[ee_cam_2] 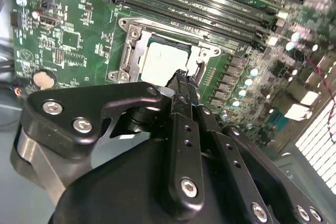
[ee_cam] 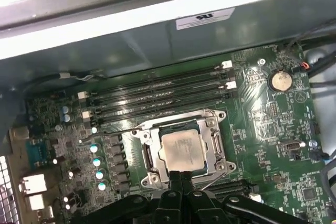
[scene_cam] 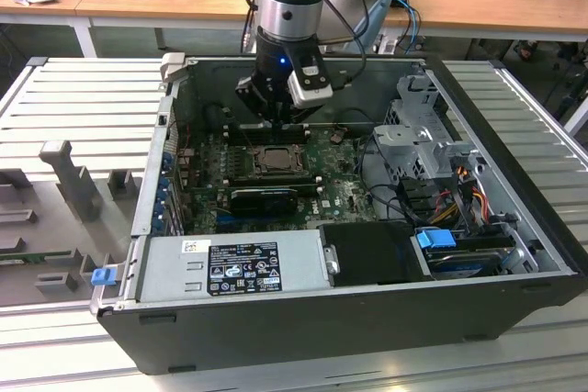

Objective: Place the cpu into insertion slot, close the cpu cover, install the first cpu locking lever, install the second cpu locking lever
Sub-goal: 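Install the first cpu locking lever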

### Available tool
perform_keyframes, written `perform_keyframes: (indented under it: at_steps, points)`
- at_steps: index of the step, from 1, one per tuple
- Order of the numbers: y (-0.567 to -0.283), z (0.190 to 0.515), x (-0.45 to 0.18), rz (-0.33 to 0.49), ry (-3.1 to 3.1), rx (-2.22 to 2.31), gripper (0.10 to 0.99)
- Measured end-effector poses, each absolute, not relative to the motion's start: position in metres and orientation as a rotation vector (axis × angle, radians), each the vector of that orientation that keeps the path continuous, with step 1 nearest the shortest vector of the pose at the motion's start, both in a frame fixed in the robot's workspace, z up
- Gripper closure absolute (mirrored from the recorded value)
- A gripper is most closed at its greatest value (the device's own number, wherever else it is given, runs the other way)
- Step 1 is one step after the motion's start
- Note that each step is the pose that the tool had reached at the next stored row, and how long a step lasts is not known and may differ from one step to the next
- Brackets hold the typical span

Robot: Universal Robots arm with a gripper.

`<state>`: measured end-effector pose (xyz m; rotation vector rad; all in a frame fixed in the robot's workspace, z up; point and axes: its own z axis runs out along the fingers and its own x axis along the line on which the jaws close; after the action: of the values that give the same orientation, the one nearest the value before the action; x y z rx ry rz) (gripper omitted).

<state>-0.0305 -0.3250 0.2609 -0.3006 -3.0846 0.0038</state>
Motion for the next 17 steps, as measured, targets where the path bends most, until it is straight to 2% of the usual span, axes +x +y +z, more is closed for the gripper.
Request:
perform_keyframes:
  at_steps: [17]
  points:
    - [-0.3250, 0.2608, -0.0305, 0.011, -3.100, 0.020, 0.980]
